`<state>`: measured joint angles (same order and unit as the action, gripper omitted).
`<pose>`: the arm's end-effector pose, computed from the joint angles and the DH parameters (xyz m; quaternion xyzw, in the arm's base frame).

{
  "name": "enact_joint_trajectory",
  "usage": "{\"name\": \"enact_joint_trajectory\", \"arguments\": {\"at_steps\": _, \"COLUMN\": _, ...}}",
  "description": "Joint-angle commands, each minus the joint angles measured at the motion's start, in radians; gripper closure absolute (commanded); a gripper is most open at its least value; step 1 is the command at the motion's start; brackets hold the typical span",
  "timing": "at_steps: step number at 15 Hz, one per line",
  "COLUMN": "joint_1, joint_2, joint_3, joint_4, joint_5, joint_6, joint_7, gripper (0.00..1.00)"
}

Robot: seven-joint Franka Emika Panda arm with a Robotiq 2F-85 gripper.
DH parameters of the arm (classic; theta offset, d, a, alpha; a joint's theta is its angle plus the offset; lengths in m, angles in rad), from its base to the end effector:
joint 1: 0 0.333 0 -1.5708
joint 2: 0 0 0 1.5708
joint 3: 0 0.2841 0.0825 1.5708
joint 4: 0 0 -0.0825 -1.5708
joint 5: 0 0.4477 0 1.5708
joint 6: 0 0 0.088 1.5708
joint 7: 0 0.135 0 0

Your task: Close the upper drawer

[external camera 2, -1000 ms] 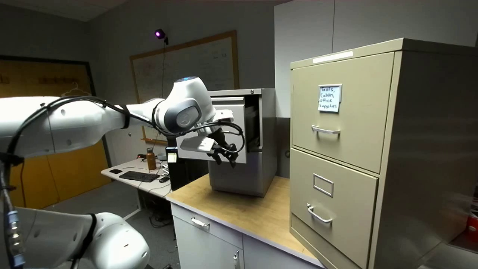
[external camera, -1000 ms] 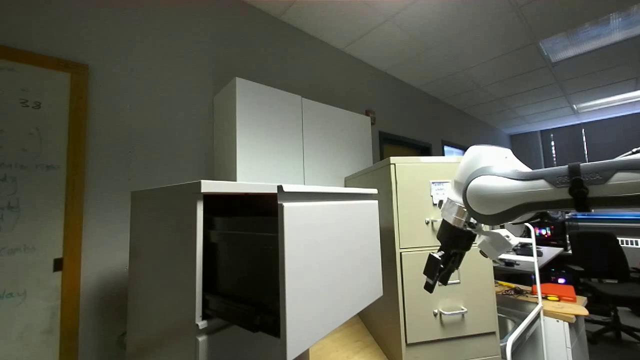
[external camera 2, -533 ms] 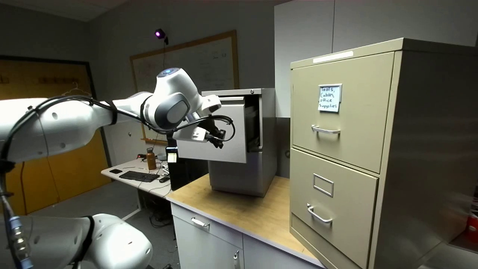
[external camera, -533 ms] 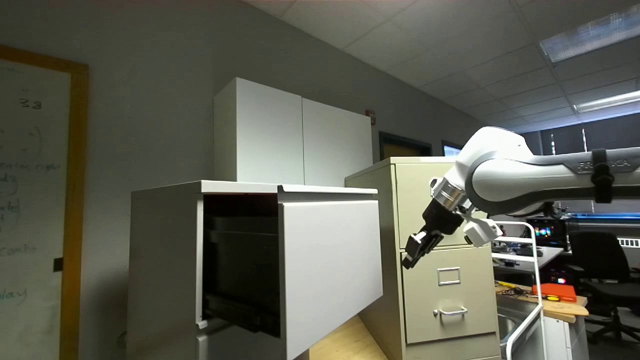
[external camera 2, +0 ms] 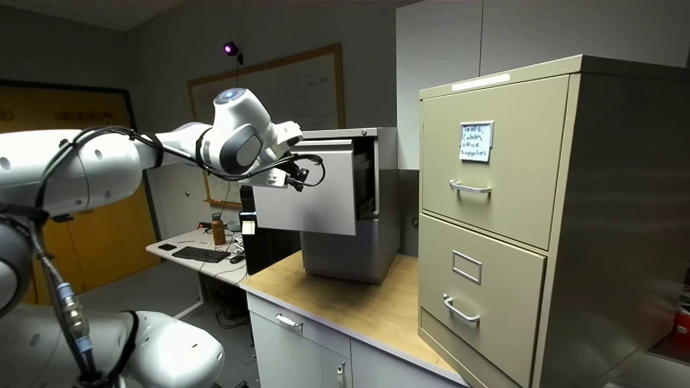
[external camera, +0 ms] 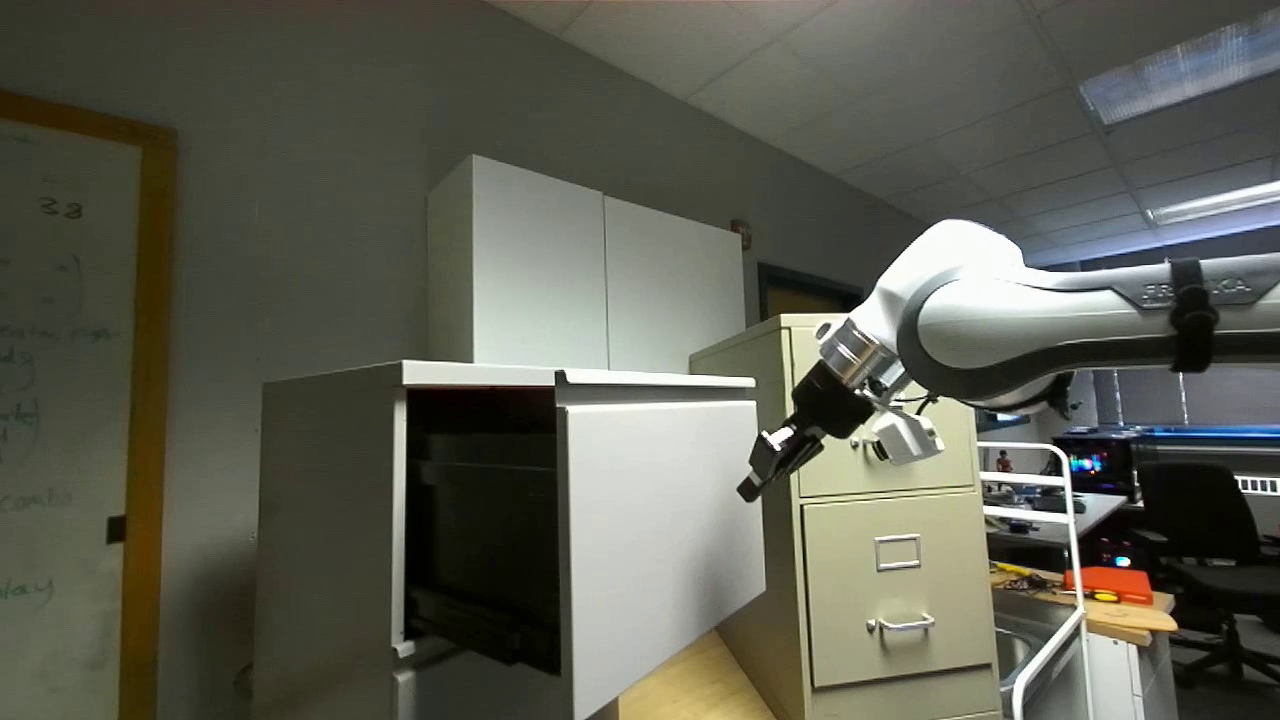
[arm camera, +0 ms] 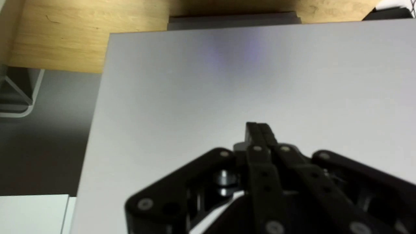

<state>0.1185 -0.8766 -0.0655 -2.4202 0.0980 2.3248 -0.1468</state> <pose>0.4372 0.0219 0.6384 -0.9196 -0.0760 -0.3814 0.0556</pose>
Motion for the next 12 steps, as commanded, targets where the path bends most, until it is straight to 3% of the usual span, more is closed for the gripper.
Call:
{"name": "enact_joint_trajectory", "arguments": {"at_steps": 1, "joint_1": 0.029, "joint_2": 0.099, "joint_3": 0.031, "joint_4": 0.099, "joint_5": 0.044, "joint_6": 0.044, "joint_7": 0.038, "gripper": 1.0}}
{"name": "enact_joint_trajectory", "arguments": {"at_steps": 12, "joint_1": 0.02, "joint_2": 0.409, "joint_3": 0.118, "joint_4": 0.334, "joint_5": 0.053, "joint_6": 0.082, "joint_7": 0.184, "gripper": 1.0}}
